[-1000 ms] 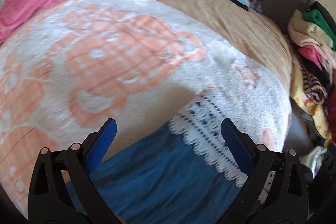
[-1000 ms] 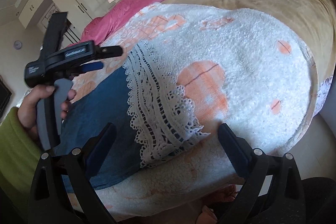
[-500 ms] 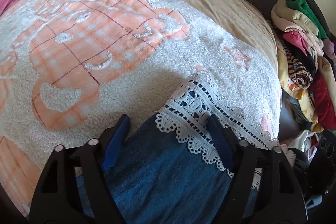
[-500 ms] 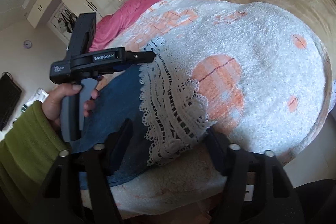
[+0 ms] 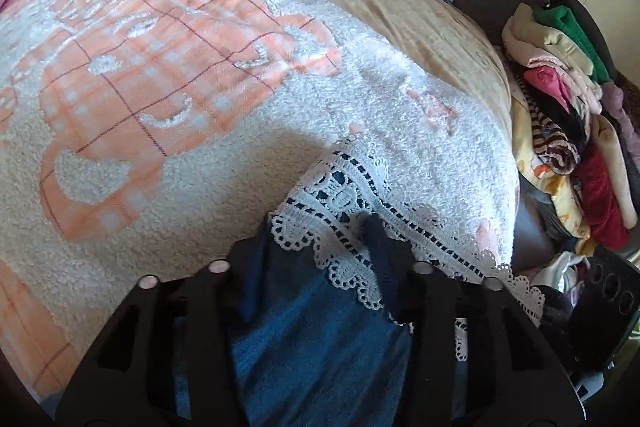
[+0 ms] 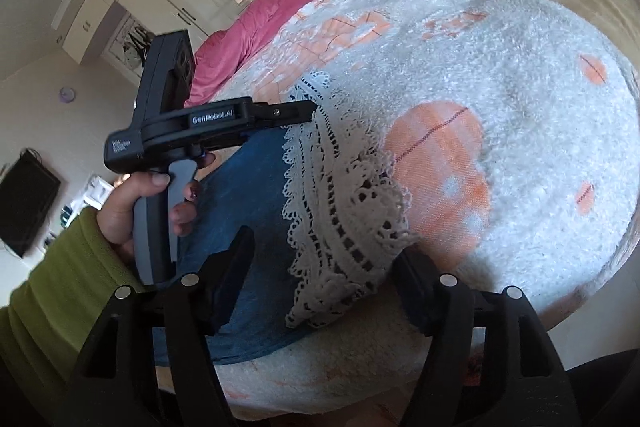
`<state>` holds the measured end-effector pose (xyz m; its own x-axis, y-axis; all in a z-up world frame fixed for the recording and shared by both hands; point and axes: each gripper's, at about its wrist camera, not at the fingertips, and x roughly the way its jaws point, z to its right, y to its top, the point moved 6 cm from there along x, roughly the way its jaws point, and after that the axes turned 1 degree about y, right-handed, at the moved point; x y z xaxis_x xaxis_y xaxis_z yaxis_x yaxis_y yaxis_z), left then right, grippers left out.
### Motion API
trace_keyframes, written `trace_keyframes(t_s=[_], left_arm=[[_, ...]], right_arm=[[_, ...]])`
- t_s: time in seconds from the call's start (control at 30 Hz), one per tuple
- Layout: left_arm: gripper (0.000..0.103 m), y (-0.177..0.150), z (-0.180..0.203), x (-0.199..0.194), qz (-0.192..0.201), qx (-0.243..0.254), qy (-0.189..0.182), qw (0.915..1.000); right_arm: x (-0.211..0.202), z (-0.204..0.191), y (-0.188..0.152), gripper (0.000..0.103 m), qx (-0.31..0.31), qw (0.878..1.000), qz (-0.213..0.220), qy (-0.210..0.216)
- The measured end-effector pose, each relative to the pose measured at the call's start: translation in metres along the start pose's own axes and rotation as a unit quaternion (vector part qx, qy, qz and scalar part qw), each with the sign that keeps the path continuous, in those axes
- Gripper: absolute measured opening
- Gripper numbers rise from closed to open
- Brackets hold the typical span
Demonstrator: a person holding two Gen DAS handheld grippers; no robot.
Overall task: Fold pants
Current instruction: 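Grasp the lace-trimmed leg edge with the left tool while the right tool grasps the lace, then lift the lace-trimmed leg with both tools and fold it over the other leg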
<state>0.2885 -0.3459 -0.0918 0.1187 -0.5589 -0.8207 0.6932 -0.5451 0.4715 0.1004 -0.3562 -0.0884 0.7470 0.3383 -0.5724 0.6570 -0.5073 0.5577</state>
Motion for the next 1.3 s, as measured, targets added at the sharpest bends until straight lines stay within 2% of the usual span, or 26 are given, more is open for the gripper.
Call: trace_keyframes(t_s=[0.03, 0.1, 0.2, 0.4, 0.63, 0.77, 0.87, 0.97, 1.0, 1.07, 1.13, 1.23, 1.3], left_arm=[[0.028, 0.0, 0.0, -0.001, 0.002, -0.002, 0.003, 1.0], [0.022, -0.001, 0.0, -0.004, 0.007, -0.006, 0.002, 1.0], [0.015, -0.003, -0.002, -0.012, 0.016, -0.017, -0.006, 0.9997], [0.014, -0.004, 0.001, -0.044, 0.057, -0.028, -0.034, 0.9974], [0.013, -0.016, -0.018, -0.1, 0.112, -0.063, -0.06, 0.9899], [0.014, -0.039, -0.042, -0.136, 0.129, -0.085, -0.057, 0.9863], [0.014, -0.066, -0.065, -0.154, 0.133, -0.105, -0.042, 0.9846], [0.021, -0.094, -0.092, -0.164, 0.131, -0.146, -0.042, 0.9798], [0.029, -0.106, -0.105, -0.169, 0.138, -0.173, -0.051, 0.9739], [0.044, -0.126, -0.13, -0.184, 0.161, -0.234, -0.08, 0.9556], [0.049, -0.139, -0.148, -0.196, 0.169, -0.275, -0.085, 0.9426], [0.063, -0.149, -0.159, -0.208, 0.173, -0.292, -0.088, 0.9366], [0.071, -0.154, -0.161, -0.209, 0.172, -0.314, -0.116, 0.9265]], right_arm=[[0.0, -0.001, 0.001, 0.035, -0.004, 1.0, 0.0, 0.003], [0.004, -0.004, -0.002, 0.021, -0.004, 1.0, -0.015, 0.023], [0.004, -0.011, -0.001, 0.02, -0.016, 0.999, -0.015, 0.028], [-0.002, -0.037, 0.004, 0.02, -0.054, 0.997, 0.007, 0.053], [-0.007, -0.098, -0.001, 0.02, -0.134, 0.986, 0.026, 0.095], [0.005, -0.137, -0.015, 0.02, -0.188, 0.975, 0.01, 0.116], [0.027, -0.166, -0.031, 0.02, -0.227, 0.966, -0.022, 0.119], [0.052, -0.184, -0.051, 0.02, -0.265, 0.957, -0.06, 0.101], [0.059, -0.189, -0.058, 0.022, -0.276, 0.954, -0.07, 0.093], [0.073, -0.195, -0.076, 0.023, -0.303, 0.946, -0.092, 0.07], [0.08, -0.198, -0.085, 0.025, -0.337, 0.935, -0.095, 0.045], [0.082, -0.204, -0.097, 0.03, -0.389, 0.917, -0.082, 0.013], [0.081, -0.212, -0.105, 0.035, -0.423, 0.903, -0.07, -0.003]])
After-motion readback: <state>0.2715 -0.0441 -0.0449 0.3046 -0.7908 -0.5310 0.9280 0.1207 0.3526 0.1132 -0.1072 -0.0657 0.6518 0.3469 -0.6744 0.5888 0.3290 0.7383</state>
